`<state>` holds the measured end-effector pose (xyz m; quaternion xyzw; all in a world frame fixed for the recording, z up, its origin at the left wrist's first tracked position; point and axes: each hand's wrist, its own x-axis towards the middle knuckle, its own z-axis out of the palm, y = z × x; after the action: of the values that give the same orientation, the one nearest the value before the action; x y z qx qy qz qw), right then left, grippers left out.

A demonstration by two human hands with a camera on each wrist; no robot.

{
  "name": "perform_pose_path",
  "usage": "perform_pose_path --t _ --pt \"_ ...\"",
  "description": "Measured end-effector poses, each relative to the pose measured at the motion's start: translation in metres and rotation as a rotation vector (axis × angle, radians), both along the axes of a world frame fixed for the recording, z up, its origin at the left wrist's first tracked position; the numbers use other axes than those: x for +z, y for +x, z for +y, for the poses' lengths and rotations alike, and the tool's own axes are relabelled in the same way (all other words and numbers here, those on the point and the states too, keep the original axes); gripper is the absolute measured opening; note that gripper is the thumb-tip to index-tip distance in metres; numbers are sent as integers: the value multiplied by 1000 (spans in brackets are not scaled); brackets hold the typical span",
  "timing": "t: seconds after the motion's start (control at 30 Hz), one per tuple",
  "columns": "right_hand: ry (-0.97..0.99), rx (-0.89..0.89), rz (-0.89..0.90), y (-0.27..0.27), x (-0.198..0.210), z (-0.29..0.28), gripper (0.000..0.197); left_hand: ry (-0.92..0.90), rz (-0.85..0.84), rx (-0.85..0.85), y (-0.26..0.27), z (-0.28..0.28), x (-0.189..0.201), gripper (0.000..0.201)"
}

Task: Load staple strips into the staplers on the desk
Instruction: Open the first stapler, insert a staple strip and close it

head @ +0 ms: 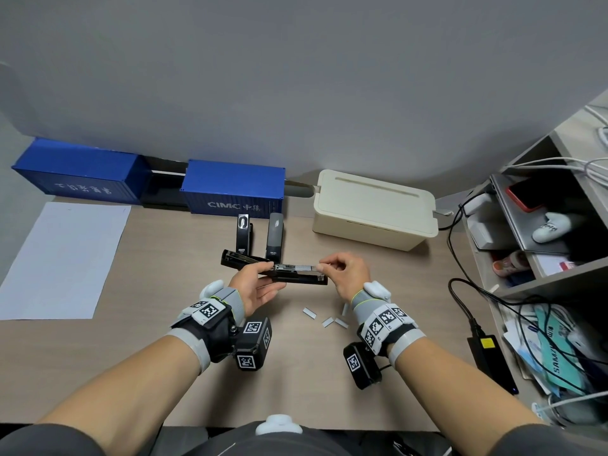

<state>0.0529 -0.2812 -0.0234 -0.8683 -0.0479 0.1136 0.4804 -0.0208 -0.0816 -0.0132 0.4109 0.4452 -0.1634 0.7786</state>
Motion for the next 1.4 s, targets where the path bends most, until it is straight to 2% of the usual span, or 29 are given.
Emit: perform_pose_path --t 0.17,0.3,0.37,0.47,0.6,0.7,0.83,0.9,1.0,1.07,1.13,1.23,1.33,1.4 --pt "48 8 30 0 -8 0 19 -5 -8 -2 -1 -1 0 26" --pt "44 49 45 1 -10 -2 7 -6 -14 -9 -1 1 -1 25" --pt "61 -12 89 4 -11 -5 10 -14 -15 -10 0 1 -2 25" --pt "48 -93 218 5 -13 -6 14 -14 -19 -11 2 -1 -2 24" --pt "99 -23 475 3 -11 -3 21 18 -39 -42 5 -5 -4 21" --pt "171 -17 533 3 -12 -2 19 129 -82 -87 9 -6 -7 22" --pt "231 -68 557 7 -15 -5 17 434 -197 -233 15 -6 -20 33" --pt "247 -68 570 9 -14 -5 20 566 -249 -311 16 -7 -20 32" --pt "264 -74 562 14 -8 -2 25 717 -292 -371 20 -9 -15 42" --pt "305 -88 581 19 -3 1 34 786 -304 -421 23 -11 -13 40" --pt "365 -88 620 24 2 6 45 784 -331 -461 26 -13 -11 37" --pt "432 -120 633 28 1 14 48 722 -360 -462 31 -17 -15 36" --pt "412 -183 595 33 -10 20 71 625 -365 -468 35 -20 -17 37" --pt "406 -217 574 39 -15 22 71 567 -344 -465 37 -22 -20 36"
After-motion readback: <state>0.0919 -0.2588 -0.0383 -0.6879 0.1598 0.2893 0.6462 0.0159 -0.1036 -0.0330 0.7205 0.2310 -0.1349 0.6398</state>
